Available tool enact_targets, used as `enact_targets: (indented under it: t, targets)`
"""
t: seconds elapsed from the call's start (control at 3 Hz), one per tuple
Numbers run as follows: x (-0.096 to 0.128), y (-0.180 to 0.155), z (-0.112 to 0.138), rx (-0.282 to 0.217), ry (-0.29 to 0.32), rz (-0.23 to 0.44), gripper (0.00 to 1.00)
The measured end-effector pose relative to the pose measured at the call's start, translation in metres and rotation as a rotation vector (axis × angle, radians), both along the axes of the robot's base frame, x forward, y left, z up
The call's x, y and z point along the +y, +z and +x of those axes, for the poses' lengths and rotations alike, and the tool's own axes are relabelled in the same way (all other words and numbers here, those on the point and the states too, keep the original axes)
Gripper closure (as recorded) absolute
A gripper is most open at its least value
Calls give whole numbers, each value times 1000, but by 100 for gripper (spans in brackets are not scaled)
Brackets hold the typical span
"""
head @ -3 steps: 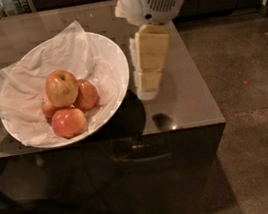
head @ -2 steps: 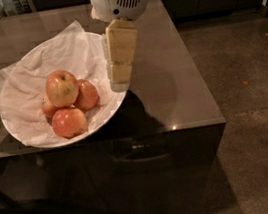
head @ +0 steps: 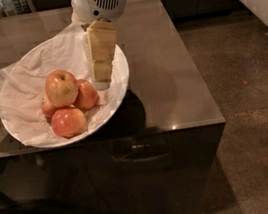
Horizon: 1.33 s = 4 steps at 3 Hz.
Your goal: Pick apple from white bowl
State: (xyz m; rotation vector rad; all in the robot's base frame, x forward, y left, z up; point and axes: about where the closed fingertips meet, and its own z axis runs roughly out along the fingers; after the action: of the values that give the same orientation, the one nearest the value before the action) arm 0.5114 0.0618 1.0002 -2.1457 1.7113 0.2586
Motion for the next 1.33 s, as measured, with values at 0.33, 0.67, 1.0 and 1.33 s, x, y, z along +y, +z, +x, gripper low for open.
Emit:
enact_targets:
  t: [0.33,0.67,1.0,1.33]
  targets:
    - [22,-10,7,-26,63,-21,0]
    - [50,-19,17,-38,139,-49,0]
    - [68,-27,23,-30,178,-57,0]
    - [72,-25,25,-43,174,-43,0]
